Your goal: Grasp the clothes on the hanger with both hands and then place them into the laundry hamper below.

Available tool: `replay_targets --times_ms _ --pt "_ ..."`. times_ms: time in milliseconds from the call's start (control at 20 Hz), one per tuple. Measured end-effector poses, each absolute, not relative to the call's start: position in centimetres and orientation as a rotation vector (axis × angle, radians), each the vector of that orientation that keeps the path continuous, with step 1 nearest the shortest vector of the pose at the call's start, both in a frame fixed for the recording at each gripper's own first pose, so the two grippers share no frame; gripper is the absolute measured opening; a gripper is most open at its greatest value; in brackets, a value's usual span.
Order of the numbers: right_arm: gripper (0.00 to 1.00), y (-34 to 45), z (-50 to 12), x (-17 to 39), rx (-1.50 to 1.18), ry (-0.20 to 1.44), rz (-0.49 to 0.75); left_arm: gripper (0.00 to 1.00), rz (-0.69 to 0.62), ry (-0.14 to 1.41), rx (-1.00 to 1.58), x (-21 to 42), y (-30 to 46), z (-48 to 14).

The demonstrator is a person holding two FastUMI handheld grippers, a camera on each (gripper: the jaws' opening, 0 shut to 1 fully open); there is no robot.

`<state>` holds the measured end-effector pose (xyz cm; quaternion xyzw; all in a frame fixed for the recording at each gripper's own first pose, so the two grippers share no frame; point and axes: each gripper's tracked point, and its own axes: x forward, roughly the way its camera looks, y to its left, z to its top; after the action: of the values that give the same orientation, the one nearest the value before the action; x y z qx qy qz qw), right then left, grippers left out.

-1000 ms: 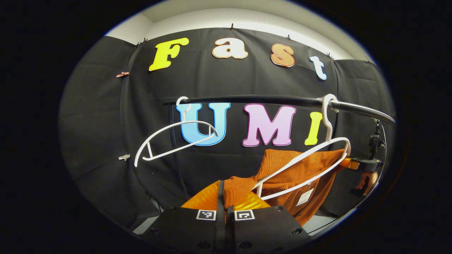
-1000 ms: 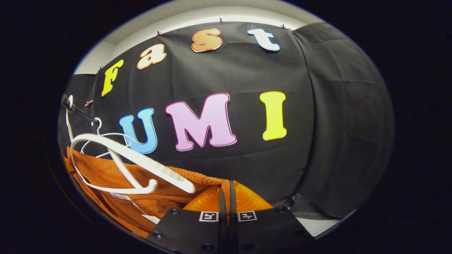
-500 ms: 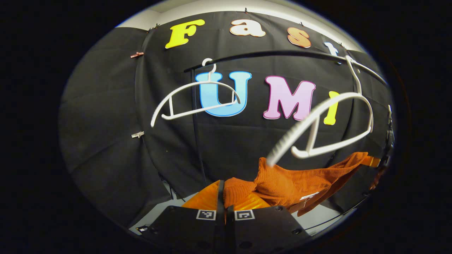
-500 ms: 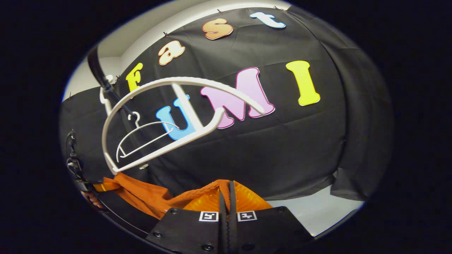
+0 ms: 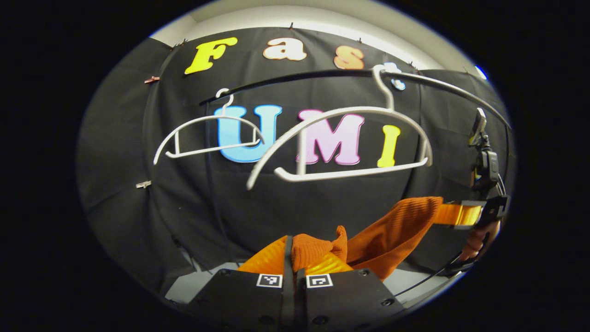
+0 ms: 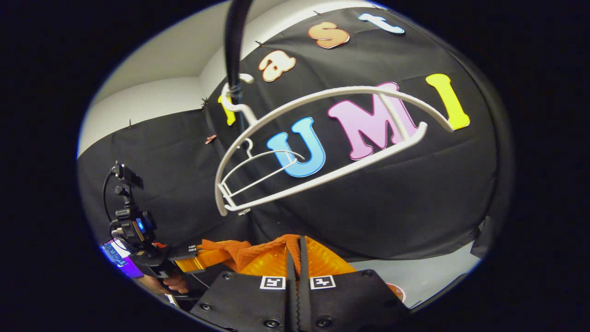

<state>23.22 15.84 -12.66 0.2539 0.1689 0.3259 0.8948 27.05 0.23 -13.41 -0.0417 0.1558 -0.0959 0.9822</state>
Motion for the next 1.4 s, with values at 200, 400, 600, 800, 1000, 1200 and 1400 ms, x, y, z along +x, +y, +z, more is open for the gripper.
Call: replay_targets --times_ms 200,400,600,800,1000,1200,1400 --pt "0.05 16.4 -13.1 21.5 0.535 0.368 0.688 0.05 -0.213 0.303 -0.133 26.8 -1.7 -14.2" --pt "0.05 15.8 -17.9 21.2 0.534 0.446 0.652 0.05 -0.281 0.322 -0.160 26.3 -4.9 -18.2" --pt "0.05 15.1 -23.7 21.5 0.477 0.520 0.635 0.05 -0.333 0.379 -0.165 26.8 -7.3 -24.3" --pt "0.05 14.0 -31.3 21.8 0.392 0.637 0.579 0.05 -0.261 0.516 -0.156 27.5 -7.0 -32.5" --pt "0.05 11.9 -41.1 22.1 0.213 0.793 0.494 0.05 -0.133 0.748 -0.093 27.3 -4.8 -42.7" --pt "0.05 9.8 -48.7 21.5 0.114 0.960 0.392 0.05 -0.099 0.930 -0.047 26.7 -5.3 -48.9" --pt "0.05 9.1 -53.2 19.0 0.062 1.083 0.387 0.07 -0.115 1.060 -0.013 25.3 -6.1 -53.4"
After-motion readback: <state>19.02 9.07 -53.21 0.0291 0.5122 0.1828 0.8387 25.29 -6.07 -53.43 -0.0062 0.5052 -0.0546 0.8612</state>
